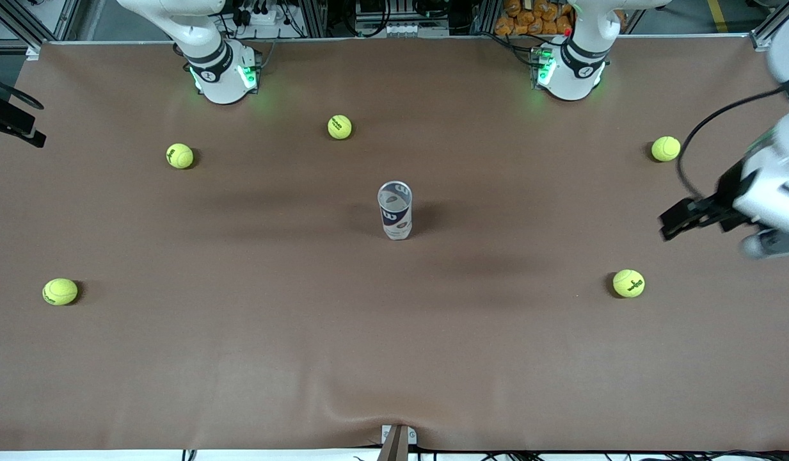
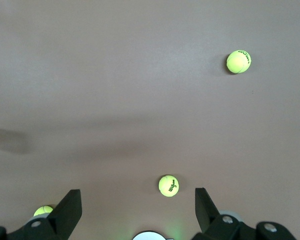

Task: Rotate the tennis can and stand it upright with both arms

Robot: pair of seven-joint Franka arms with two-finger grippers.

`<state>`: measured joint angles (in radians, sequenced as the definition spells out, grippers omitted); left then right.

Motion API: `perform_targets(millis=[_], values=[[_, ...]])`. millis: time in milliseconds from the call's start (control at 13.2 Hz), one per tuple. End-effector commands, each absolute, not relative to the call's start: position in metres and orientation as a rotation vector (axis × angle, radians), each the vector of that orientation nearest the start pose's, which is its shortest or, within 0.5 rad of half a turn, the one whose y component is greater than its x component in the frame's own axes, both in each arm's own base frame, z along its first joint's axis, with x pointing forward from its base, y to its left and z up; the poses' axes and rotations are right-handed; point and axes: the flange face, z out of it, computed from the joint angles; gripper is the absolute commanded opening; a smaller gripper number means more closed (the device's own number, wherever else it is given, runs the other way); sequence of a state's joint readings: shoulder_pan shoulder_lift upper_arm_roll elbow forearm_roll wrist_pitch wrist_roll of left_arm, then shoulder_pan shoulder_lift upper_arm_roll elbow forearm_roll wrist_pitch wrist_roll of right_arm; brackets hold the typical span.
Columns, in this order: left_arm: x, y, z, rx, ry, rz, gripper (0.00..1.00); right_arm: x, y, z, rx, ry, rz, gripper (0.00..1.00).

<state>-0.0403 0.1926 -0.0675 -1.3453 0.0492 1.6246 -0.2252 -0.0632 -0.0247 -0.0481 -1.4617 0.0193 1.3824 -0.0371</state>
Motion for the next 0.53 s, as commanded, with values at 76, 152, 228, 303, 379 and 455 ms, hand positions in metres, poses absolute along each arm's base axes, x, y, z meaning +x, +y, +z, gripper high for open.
perform_targets(millis=[76, 152, 228, 303, 379, 455], values=[[0.574, -0.045, 0.656, -3.118, -0.151, -0.072, 1.0, 0.518, -0.059, 0.677, -3.123, 0.115, 0.068, 1.0], [0.556, -0.047, 0.659, -3.118, -0.149, -0.055, 1.0, 0.518, -0.059, 0.677, -3.123, 0.115, 0.068, 1.0], [0.538, -0.046, 0.655, -3.118, -0.148, -0.038, 1.0, 0.518, -0.059, 0.677, -3.122, 0.114, 0.068, 1.0], [0.521, -0.045, 0.651, -3.126, -0.147, -0.063, 1.0, 0.518, -0.059, 0.677, -3.122, 0.114, 0.068, 1.0], [0.514, -0.042, 0.649, -3.128, -0.154, -0.084, 1.0, 0.518, -0.059, 0.676, -3.122, 0.114, 0.07, 1.0], [0.515, -0.039, 0.649, -3.129, -0.144, -0.084, 1.0, 0.518, -0.059, 0.677, -3.122, 0.114, 0.068, 1.0]])
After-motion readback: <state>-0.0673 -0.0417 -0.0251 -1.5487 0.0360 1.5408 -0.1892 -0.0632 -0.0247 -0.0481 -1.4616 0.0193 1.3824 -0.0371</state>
